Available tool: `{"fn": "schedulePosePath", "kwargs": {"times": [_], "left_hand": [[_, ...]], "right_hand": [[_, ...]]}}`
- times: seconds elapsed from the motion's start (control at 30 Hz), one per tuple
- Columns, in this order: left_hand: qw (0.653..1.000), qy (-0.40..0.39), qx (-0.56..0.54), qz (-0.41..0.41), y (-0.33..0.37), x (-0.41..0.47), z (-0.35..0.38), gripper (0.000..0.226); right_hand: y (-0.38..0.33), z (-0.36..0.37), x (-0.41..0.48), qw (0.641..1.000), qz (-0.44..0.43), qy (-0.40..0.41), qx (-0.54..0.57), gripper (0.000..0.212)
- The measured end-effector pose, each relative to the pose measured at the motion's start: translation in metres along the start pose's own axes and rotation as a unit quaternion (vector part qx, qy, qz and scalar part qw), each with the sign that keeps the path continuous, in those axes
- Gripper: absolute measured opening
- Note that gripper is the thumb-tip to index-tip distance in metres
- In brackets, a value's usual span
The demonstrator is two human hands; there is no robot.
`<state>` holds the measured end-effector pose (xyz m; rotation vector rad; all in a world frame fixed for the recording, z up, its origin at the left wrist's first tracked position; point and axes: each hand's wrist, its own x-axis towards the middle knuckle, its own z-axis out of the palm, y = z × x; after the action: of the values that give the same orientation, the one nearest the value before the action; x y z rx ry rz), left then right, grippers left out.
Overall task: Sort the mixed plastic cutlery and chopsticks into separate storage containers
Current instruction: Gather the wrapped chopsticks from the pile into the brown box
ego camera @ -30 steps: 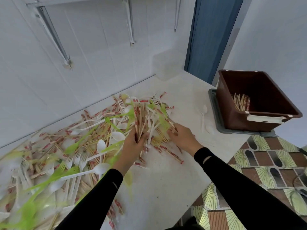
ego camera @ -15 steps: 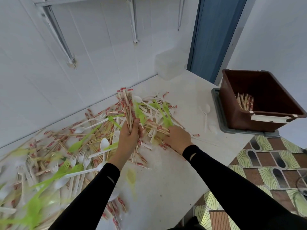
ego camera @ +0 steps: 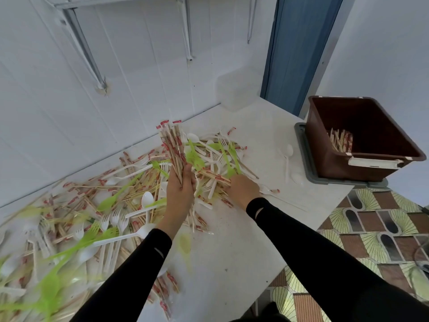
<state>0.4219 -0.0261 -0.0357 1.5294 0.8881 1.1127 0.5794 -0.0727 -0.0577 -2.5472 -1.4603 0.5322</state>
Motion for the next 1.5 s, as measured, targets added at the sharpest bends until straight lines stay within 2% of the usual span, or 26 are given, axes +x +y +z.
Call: {"fn": "schedulePosePath", "kwargs": {"times": [0.1,0.13,0.27,0.37,0.43,0.53,0.6,0.83,0.97,1.07,1.2,1.33,1.43,1.5], "left_hand": [[1.0,-0.011,0.016,0.024,-0.001,-0.013,-0.001,0.021],[0.999,-0.016,0.023,0.023,-0.004,-0.018,-0.001,0.02],[0.998,-0.05,0.024,-0.017,-0.022,-0.035,-0.005,0.013],[0.997,-0.061,0.006,-0.055,-0.029,-0.041,-0.011,0.025],[0.995,-0.056,-0.007,-0.085,-0.027,-0.041,-0.012,0.033],[0.991,-0.044,-0.053,-0.113,-0.023,-0.037,-0.012,0.021],[0.993,-0.03,-0.041,-0.105,-0.021,-0.034,-0.014,0.017],[0.998,-0.019,-0.016,-0.064,0.0,-0.018,-0.015,0.035],[0.995,-0.009,-0.063,-0.07,0.005,-0.014,-0.011,0.032],[0.994,-0.006,-0.082,-0.076,0.007,-0.013,-0.007,0.033],[0.993,-0.028,-0.07,-0.091,0.01,-0.013,-0.003,0.034],[0.994,-0.021,-0.051,-0.094,0.014,-0.014,0.002,0.032],[0.994,-0.021,-0.058,-0.094,0.018,-0.013,0.009,0.03],[0.99,-0.016,-0.083,-0.109,0.021,-0.009,0.017,0.026]], "right_hand": [[-0.002,-0.003,-0.003,1.0,-0.001,-0.024,-0.003,0.014],[-0.003,-0.003,-0.006,1.0,-0.006,-0.03,-0.002,0.017],[0.001,-0.013,-0.014,0.997,-0.017,-0.061,0.034,0.03],[0.008,-0.032,-0.013,0.992,-0.029,-0.112,0.052,0.033],[0.014,-0.046,-0.015,0.981,-0.044,-0.149,0.115,0.035],[0.028,-0.068,-0.023,0.974,-0.052,-0.167,0.146,0.031],[0.036,-0.076,-0.029,0.974,-0.059,-0.178,0.125,0.028],[0.052,-0.083,-0.05,0.969,-0.026,-0.214,0.118,0.015],[0.056,-0.067,-0.048,0.959,0.014,-0.175,0.221,0.02],[0.053,-0.054,-0.05,0.956,0.01,-0.152,0.25,0.026],[0.052,-0.05,-0.058,0.926,0.018,-0.209,0.313,0.029],[0.061,-0.059,-0.056,0.883,0.044,-0.238,0.402,0.014],[0.072,-0.076,-0.054,0.836,0.057,-0.253,0.484,0.01],[0.076,-0.087,-0.053,0.807,0.065,-0.249,0.532,0.014]]}}
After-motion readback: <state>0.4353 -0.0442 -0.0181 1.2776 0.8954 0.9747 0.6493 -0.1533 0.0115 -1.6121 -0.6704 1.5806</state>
